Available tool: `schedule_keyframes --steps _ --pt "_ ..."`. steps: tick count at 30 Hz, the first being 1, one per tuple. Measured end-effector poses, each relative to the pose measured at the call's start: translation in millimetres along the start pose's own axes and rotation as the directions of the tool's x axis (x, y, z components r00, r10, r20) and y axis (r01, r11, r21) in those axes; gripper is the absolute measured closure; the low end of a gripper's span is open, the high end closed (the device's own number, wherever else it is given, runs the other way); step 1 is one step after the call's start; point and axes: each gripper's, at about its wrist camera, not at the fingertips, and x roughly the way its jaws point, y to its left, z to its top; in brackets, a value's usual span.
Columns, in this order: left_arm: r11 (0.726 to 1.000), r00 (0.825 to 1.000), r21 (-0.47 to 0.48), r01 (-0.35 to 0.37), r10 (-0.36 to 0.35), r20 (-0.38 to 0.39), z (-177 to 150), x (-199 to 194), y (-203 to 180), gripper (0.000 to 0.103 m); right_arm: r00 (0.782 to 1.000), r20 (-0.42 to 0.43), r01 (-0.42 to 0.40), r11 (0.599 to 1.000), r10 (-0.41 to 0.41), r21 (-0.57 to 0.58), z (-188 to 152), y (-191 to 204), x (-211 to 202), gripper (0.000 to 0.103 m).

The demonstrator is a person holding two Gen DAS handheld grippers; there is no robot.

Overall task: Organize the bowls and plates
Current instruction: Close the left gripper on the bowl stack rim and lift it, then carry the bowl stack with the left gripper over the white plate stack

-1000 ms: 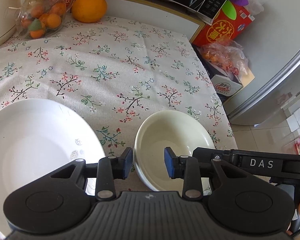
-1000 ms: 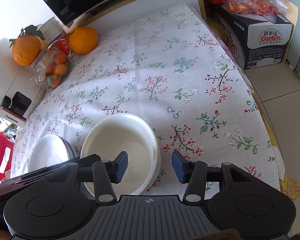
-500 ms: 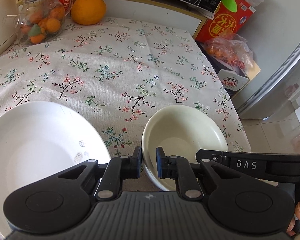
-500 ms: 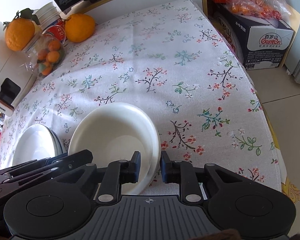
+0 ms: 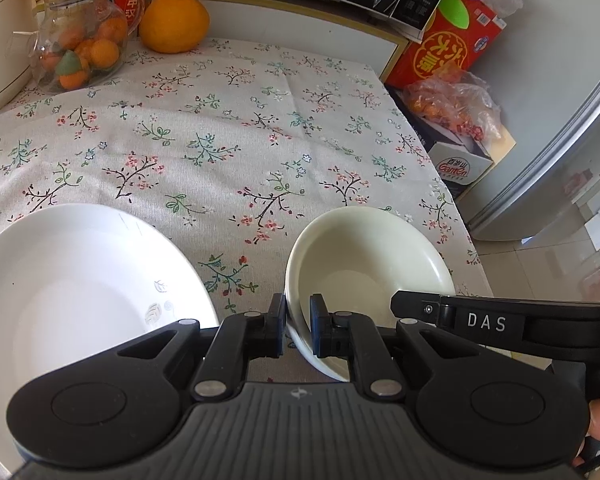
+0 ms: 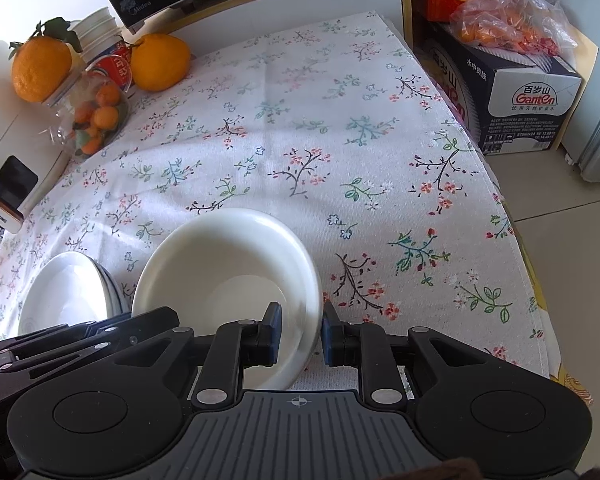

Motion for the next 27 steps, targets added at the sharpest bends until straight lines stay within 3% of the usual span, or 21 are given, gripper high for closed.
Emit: schedule_keyframes --steps 27 --pt "0.999 0.993 -0.018 0.040 -0.038 0.110 12.7 -34.4 6.8 0.092 0.990 0.137 -0.018 1.000 0.020 -0.019 8.7 19.6 -29.6 0.083"
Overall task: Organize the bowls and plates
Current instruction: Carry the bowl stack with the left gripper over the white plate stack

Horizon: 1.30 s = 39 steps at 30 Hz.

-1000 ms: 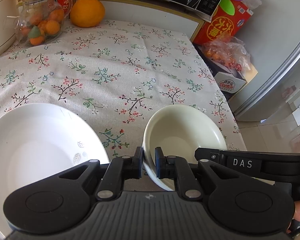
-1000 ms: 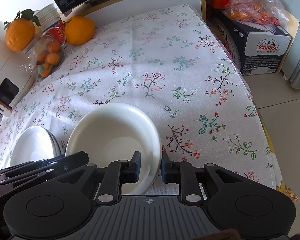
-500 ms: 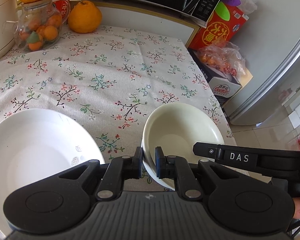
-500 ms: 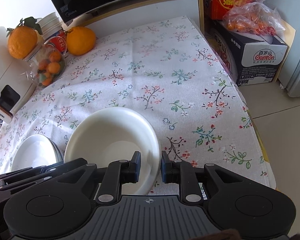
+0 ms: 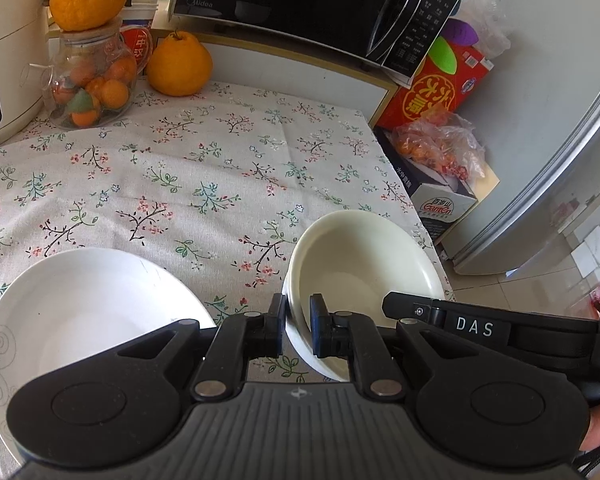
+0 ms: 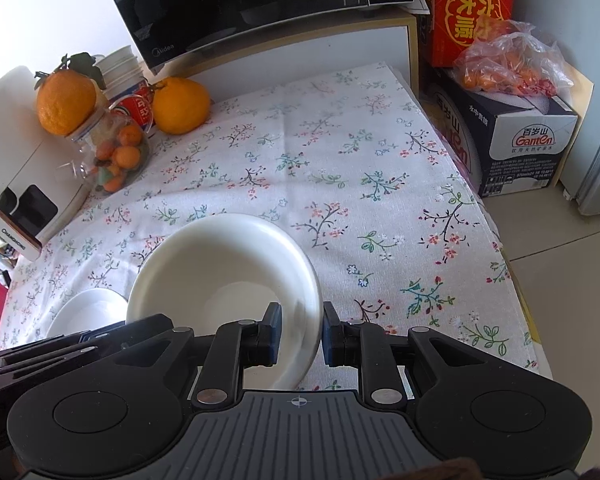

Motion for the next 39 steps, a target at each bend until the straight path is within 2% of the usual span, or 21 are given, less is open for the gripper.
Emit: schedule_keyframes --steps 9,18,25,31,39 --pt "1.000 1.000 -0.002 -0.004 0.004 0.025 4.6 -20.1 6.8 0.092 0.998 0.055 0.008 0.999 -0.006 -0.031 4.8 26.5 -10.8 0.083" --pt "1.000 0.996 -0.018 -0.014 0.016 0.088 3.9 -50.1 20.2 0.092 0.997 0.081 -0.014 0.998 0.019 -0.060 3.6 54.4 -20.9 0.082" --pt "0.998 0.994 -0.048 -0.030 0.035 0.108 2.4 -63.7 39.1 0.091 0.996 0.071 -0.044 0.993 0.052 -0.113 -1.0 79.3 -18.0 0.082" --pt "0.999 0.996 -0.053 -0.012 0.016 0.084 -7.3 -63.4 52.0 0.091 0.997 0.034 -0.068 0.988 0.073 -0.138 -7.3 85.4 -13.7 0.083" --pt "0.997 0.996 -0.061 -0.042 0.046 0.077 -14.7 -66.0 67.8 0.091 0.996 0.008 -0.088 0.978 0.091 -0.187 -12.0 104.7 -5.6 0.082"
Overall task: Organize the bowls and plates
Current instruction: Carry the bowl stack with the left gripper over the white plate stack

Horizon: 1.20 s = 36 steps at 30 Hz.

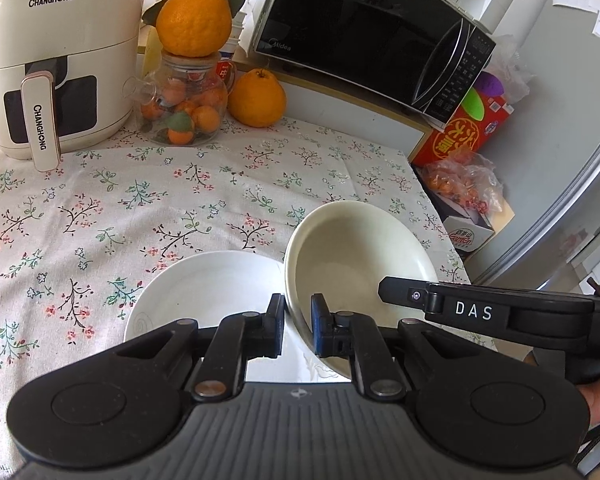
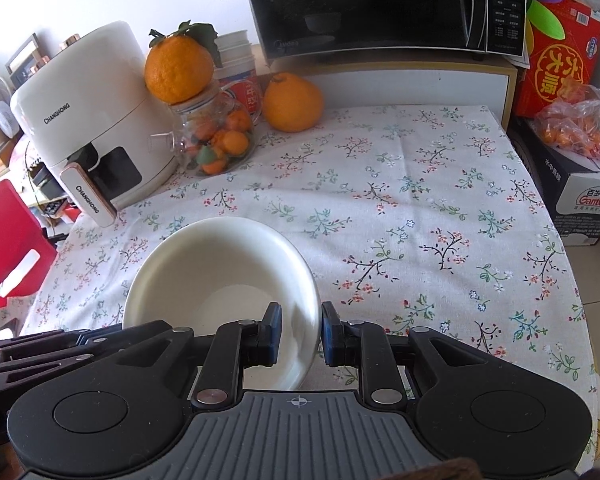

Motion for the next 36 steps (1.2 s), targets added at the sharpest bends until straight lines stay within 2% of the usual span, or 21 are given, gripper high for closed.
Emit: schedule_keyframes --steps 8,18,36 --pt "0.999 0.999 -0.023 -0.038 0.038 -0.019 -5.8 -4.1 18.6 0.091 0.999 -0.044 -0.022 0.999 0.020 -0.039 -3.6 19.6 11.8 0.083" --pt "0.995 0.995 -0.001 -0.098 0.098 -0.015 -9.4 -7.1 23.9 0.091 0.996 -0.082 -0.024 0.997 0.018 -0.076 -7.8 34.6 23.4 0.082" --pt "0.988 0.986 -0.039 -0.152 0.149 -0.069 -10.6 -3.1 42.6 0.091 0.988 -0.145 -0.067 0.993 0.053 -0.092 -12.1 50.8 38.0 0.081"
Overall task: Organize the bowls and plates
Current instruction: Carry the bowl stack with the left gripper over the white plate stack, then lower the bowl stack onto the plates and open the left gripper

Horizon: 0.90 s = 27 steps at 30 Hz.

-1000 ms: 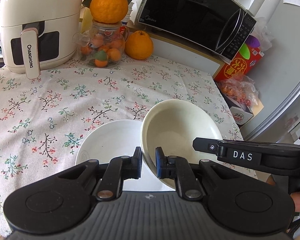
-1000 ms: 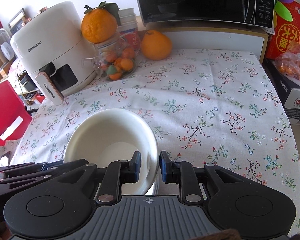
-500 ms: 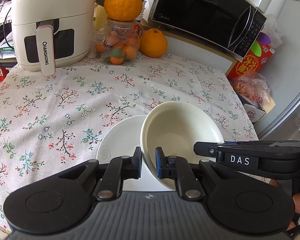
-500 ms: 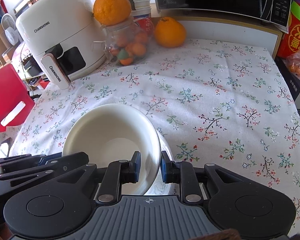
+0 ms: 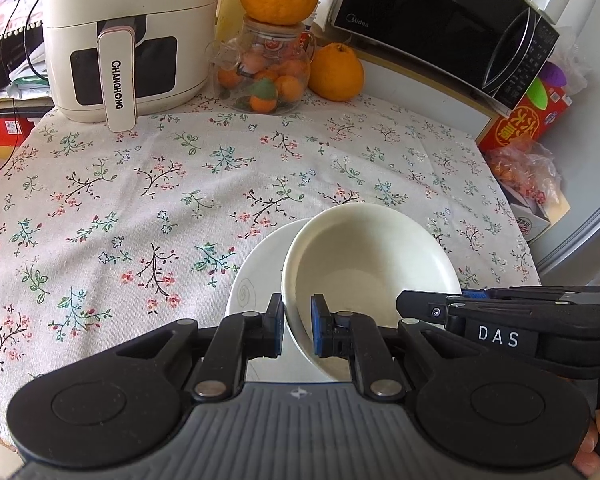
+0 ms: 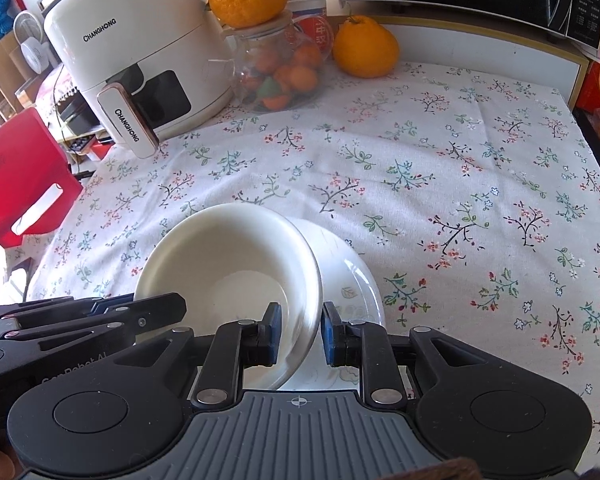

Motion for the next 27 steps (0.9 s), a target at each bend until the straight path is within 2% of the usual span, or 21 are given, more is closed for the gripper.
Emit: schedule_keyframes --steps 7,17,27 --pt "1.000 1.000 0.004 0.005 -0.004 -0.030 -0.7 9.0 -1.8 0.091 1.000 -0.018 0.007 1.000 -0.006 0.012 -0.1 -4.1 5.1 0.080" --pt "1.000 1.000 0.029 -0.003 0.003 -0.021 -0.9 10.6 -7.3 0.090 0.999 -0.045 -0.003 1.000 0.004 0.030 -2.2 -8.9 7.8 0.080" --pt "1.000 1.000 0.006 0.008 -0.008 -0.029 1.0 12.3 -3.9 0.089 0.999 -0.046 -0.012 0.999 0.014 0.042 -0.6 -10.7 8.8 0.080"
